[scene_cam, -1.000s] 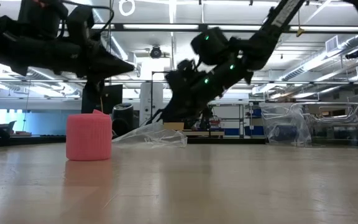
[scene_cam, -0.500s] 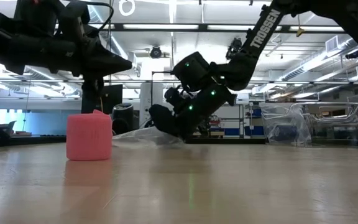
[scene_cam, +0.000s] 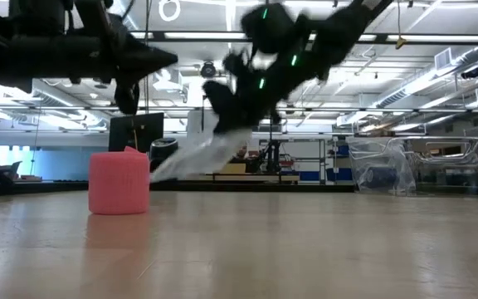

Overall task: Roll bandage
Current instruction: Open the transparent zip bag

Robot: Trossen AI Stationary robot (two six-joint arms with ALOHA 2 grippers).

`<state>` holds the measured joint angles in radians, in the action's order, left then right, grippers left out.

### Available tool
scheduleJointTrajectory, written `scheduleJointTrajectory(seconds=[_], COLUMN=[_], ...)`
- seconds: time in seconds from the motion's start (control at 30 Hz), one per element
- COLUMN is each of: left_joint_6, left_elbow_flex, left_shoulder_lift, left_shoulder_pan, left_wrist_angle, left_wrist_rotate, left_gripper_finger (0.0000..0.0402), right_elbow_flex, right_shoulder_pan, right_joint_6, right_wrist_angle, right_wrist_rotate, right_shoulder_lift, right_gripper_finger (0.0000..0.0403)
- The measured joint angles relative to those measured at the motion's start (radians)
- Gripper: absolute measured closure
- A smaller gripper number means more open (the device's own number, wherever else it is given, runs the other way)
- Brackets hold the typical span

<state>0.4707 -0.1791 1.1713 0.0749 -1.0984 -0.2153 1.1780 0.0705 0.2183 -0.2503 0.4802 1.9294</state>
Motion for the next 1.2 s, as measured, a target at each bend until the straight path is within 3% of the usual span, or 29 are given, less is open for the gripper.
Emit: scheduleJointTrajectory(seconds=[0.3, 0.5, 0.67, 0.8, 1.0, 1.2], left_joint_6=[-0.123, -0.214, -0.236, -0.235, -0.234, -0.236], left_elbow_flex=[0.0, -0.01, -0.126, -0.254, -0.395, -0.429], left_shoulder_lift=[-0.001, -0.001, 0.005, 0.015, 0.042, 0.061], left_shoulder_pan=[0.051, 0.078, 0.078, 0.078, 0.078, 0.081], left_wrist_angle=[-0.29, -0.399, -0.341, -0.173, -0.03, -0.027], left_wrist_rotate=[0.071, 0.052, 0.037, 0.065, 0.075, 0.103], left_gripper_finger=[0.0397, 0.037, 0.0333, 0.0292, 0.0245, 0.0245], right_elbow_flex=[-0.002, -0.002, -0.002, -0.002, -0.002, -0.002], right_shoulder_pan=[-0.232, -0.417, -0.497, -0.521, -0.536, -0.547], right_joint_6=[-0.252, -0.538, -0.85, -1.029, -1.087, -1.093], right_wrist_angle=[0.09, -0.071, -0.384, -0.555, -0.599, -0.604], right_wrist_rotate=[0.398, 0.682, 0.699, 0.691, 0.671, 0.671], right_shoulder_lift=[-0.35, -0.468, -0.462, -0.44, -0.443, -0.444], right_gripper_finger=[0.0401, 0.0402, 0.0402, 0.0402, 0.0403, 0.0403])
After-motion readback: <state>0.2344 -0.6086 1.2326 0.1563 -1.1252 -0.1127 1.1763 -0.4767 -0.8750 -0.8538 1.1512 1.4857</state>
